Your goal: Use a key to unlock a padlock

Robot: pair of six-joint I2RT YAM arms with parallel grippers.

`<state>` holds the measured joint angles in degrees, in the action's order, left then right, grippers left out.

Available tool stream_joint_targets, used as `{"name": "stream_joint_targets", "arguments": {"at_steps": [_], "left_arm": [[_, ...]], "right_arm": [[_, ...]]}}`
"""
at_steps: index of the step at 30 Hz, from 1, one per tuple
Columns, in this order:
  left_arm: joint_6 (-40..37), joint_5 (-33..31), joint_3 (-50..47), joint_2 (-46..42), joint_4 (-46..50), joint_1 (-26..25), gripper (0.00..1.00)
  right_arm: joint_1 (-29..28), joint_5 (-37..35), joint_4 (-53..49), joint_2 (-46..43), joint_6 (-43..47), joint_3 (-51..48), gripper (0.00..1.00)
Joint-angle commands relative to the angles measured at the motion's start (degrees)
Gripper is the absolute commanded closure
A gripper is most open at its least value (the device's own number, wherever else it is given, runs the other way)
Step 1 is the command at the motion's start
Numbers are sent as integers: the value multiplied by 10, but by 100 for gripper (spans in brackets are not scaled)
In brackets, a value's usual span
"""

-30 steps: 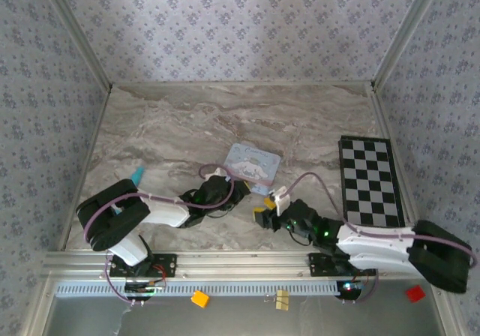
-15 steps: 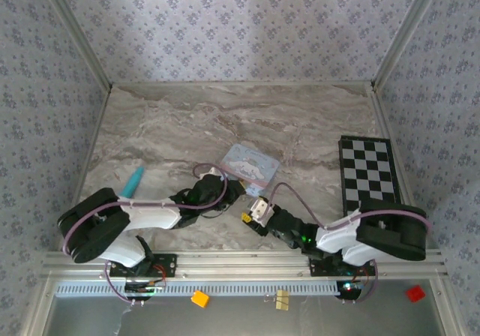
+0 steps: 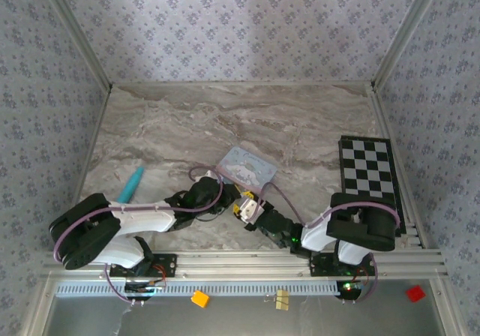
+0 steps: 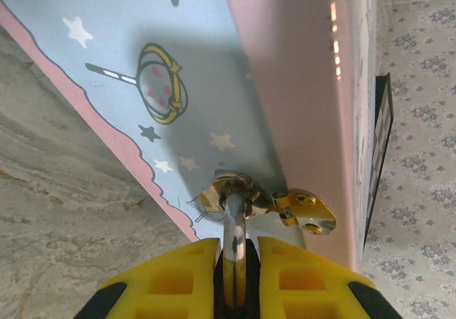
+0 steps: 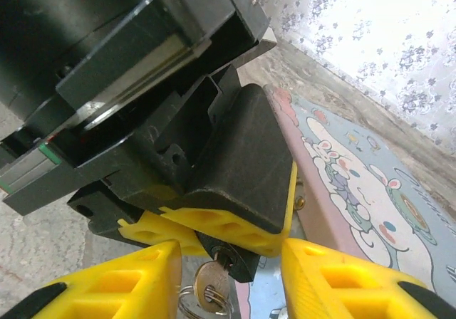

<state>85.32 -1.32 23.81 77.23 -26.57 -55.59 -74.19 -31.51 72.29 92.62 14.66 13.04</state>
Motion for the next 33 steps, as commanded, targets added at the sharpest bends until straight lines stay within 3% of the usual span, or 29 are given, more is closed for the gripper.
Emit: {"name": "stream_joint_targets", "arguments": {"at_steps": [1,10,33], "left_arm": [[-8,-6,7,-18,-18,3,100],[-1,-4,7,-13,-26,6,100],[3,0,7,-3,-42,1,100]], "right_arm": [[-3,-26,27,15,14,6,61],[-31,-57,53,58,32,5,58],[-34,-94,75,88,29,26,76]]}}
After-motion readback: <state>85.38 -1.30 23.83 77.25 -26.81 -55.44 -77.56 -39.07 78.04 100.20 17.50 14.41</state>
